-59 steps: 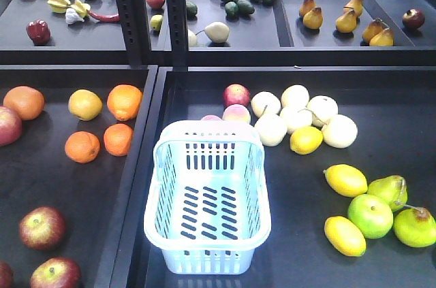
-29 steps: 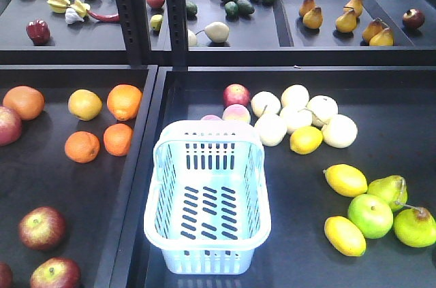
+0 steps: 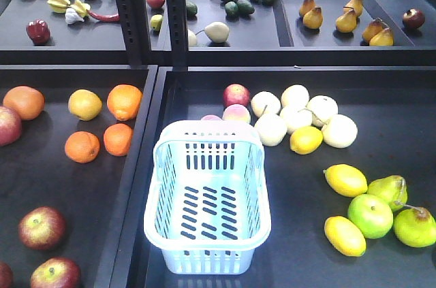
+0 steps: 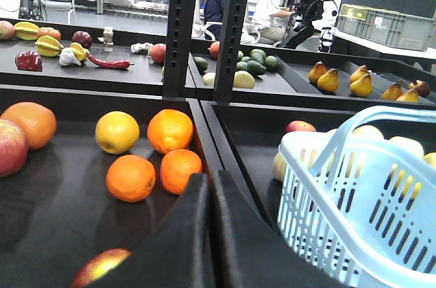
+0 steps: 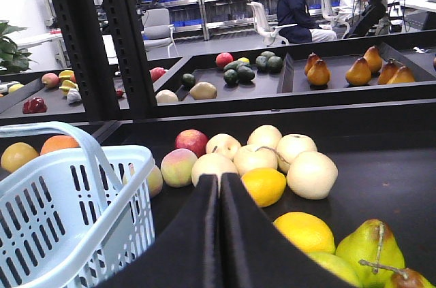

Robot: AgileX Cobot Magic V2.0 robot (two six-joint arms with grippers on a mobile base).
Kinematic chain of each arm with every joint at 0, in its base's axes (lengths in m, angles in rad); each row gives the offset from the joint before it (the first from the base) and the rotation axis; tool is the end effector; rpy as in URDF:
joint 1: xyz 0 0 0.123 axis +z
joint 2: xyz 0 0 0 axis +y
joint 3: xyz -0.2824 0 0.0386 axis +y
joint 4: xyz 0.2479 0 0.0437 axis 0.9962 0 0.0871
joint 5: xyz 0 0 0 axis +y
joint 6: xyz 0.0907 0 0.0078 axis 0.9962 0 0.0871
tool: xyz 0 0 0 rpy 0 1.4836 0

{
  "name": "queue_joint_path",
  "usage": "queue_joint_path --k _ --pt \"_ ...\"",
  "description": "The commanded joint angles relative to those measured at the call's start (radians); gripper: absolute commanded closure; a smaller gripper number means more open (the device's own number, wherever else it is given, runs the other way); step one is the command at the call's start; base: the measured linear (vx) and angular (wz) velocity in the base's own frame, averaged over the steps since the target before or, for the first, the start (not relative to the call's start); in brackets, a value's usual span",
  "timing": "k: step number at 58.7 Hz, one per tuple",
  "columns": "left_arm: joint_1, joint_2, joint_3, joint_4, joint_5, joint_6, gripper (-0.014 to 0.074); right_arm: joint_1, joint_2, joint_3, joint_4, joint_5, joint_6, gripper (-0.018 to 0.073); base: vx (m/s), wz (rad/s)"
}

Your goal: Pick three apples into basket with both arms

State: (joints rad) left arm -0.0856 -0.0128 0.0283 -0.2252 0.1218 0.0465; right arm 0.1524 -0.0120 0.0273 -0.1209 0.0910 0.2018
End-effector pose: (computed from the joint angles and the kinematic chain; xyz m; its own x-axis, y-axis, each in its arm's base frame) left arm 0.0561 -0.0073 0.1934 -0.0659 -0.1711 -0.9830 0.1025 0.9788 -0.1772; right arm 0.0562 0.0076 0.1963 -0.0296 0.0777 -0.9965 -0.1390 0.9870 0.0811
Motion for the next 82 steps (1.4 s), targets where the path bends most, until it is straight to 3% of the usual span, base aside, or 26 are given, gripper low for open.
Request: queue_joint_path --k 1,10,21,44,54,60,68,82 --pt "-0.006 -0.013 -0.025 -0.071 -0.079 -0.026 0.0602 -0.005 -0.012 0.014 -0.006 -0.074 -0.005 0.0567 0.0 0.0" --pt "-0.006 -0.013 -0.034 -0.273 -0.098 -0.065 0.0602 -0.005 -0.012 0.014 -0.006 -0.074 -0.005 0.0567 0.0 0.0" --pt "-0.006 -0.013 -0.033 -0.366 -0.192 -0.065 0.0602 -0.005 -0.012 0.014 -0.006 -0.074 -0.005 0.0567 0.0 0.0" --pt "-0.006 -0.013 -0.033 -0.367 -0.21 -0.069 0.0602 -0.005 -0.012 0.014 -0.006 -0.075 -0.005 0.0567 0.0 0.0" --pt "-0.006 -0.013 -0.047 -0.504 -0.221 -0.243 0.0602 -0.005 -0.012 0.014 -0.006 -0.075 -0.005 0.0567 0.0 0.0" --pt "-0.006 -0.013 -0.103 -0.521 -0.205 -0.289 0.0602 -0.005 -0.012 0.014 -0.006 -0.075 -0.005 0.0567 0.0 0.0" --pt "-0.006 -0.012 -0.234 -0.506 -0.188 -0.268 0.0602 -0.005 -0.012 0.014 -0.006 -0.075 -0.005 0.0567 0.0 0.0" --pt "-0.006 0.018 -0.457 -0.435 -0.094 -0.104 0.0602 -0.005 -0.012 0.014 -0.006 -0.075 -0.005 0.0567 0.0 0.0"
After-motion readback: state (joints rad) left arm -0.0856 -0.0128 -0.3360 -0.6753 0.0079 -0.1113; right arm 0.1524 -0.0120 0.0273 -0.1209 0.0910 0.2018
